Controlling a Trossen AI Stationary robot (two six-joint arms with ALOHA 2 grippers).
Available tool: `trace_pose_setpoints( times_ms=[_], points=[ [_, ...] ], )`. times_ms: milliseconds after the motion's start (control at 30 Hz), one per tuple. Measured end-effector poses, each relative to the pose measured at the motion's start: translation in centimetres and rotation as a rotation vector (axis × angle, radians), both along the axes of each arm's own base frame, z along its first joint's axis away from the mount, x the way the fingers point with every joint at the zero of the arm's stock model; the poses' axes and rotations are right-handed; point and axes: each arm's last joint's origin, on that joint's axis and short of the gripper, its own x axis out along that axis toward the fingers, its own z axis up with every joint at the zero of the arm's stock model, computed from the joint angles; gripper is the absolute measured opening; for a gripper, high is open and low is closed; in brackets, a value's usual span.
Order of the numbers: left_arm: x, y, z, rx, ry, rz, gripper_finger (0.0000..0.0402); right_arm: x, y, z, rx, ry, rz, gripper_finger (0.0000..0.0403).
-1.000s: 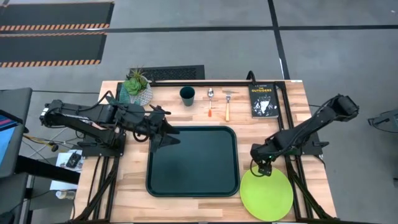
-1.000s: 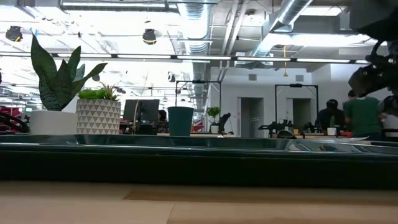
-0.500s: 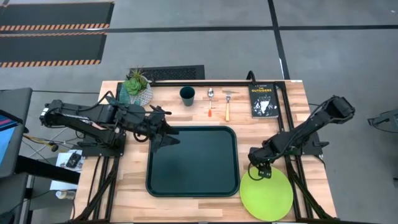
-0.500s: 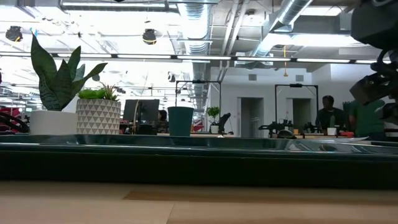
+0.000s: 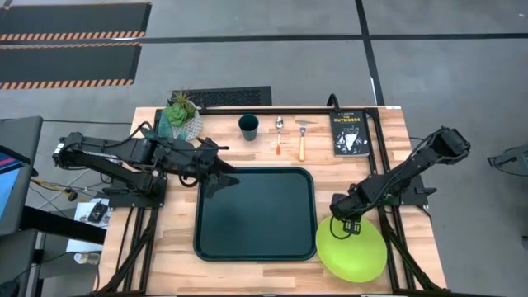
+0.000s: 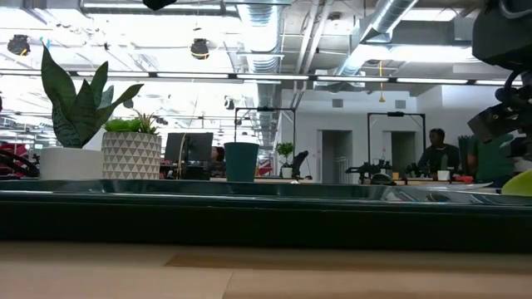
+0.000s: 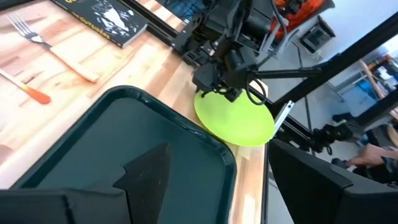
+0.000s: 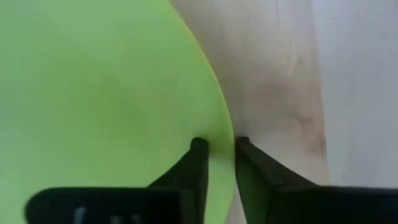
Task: Pick and place plate/cup/fork/spoon on tray
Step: Put the green plate to the bottom right of the black tray
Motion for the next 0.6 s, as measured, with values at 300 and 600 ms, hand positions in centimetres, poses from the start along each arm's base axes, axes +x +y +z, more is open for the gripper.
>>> trace_pose_setpoints(
  times_ms=[300, 600],
  points=[
    [0.01, 0.15, 0.03, 0.019, -0.005, 0.047, 0.0259, -0.39, -0.15, 0.05, -0.006, 0.043, -0.038, 0.0020],
    [0.01, 0.17, 0.02, 0.023, -0.005, 0.054, 0.0259, -1.03, -0.42, 0.88, 0.006, 0.049, -0.146, 0.0014]
  ],
)
